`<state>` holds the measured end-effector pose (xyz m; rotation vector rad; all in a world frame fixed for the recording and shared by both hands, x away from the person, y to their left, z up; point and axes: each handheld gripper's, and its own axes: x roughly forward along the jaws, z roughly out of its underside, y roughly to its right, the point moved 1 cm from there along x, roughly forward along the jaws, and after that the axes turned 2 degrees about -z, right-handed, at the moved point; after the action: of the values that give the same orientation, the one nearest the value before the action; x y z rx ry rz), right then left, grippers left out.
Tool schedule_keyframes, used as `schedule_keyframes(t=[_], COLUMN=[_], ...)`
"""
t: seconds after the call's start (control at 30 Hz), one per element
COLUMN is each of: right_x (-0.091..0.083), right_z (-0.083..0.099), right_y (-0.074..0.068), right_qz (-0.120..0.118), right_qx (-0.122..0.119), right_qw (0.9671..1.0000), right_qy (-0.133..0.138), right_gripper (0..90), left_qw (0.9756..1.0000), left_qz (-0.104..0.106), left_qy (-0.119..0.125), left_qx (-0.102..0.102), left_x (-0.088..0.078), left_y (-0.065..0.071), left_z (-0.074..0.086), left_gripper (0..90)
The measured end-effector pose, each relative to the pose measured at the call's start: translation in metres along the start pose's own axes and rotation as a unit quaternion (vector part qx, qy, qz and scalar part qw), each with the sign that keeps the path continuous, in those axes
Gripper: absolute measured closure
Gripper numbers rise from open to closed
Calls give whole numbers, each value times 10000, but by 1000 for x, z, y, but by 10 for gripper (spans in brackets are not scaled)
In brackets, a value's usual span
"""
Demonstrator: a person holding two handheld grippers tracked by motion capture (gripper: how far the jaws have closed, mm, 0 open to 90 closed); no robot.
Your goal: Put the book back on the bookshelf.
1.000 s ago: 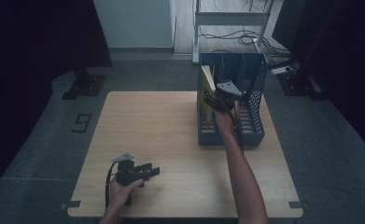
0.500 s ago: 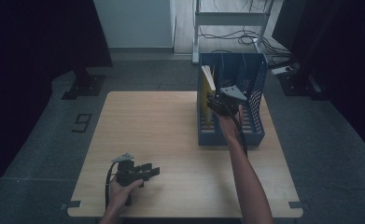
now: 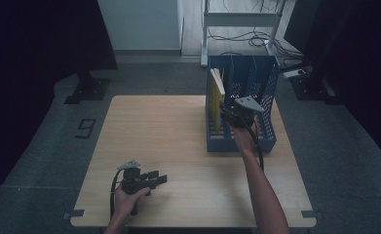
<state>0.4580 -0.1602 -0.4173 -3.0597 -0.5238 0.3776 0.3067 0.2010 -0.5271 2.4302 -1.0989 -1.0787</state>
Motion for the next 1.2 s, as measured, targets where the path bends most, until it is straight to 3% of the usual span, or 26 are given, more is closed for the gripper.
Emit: schedule_keyframes(t=[0.13,0.63,0.9,1.2], right_x=[-10,-56,-88,-109], right_z=[6,27,57,99], right_y=[-1,-10,-13,-6], right_qz=[-64,-703,-1016,-1150], right_qx=[-52,-146,-198,-84], right_qw=[10000,9973,9946,9925], right_qy=[30,121,-59,-396], right_gripper=[405,433,422,414], left_qw=[10000,10000,10000,9999], left_qz=[-6,-22,-50,-96], left_qy=[6,-16,-10,-15], left_qx=[-10,-4,-10,-24], left_x=[0,1,0,1], left_y=[0,-1,-2,-3], left_z=[0,0,0,1], left_gripper=[410,409,409,409])
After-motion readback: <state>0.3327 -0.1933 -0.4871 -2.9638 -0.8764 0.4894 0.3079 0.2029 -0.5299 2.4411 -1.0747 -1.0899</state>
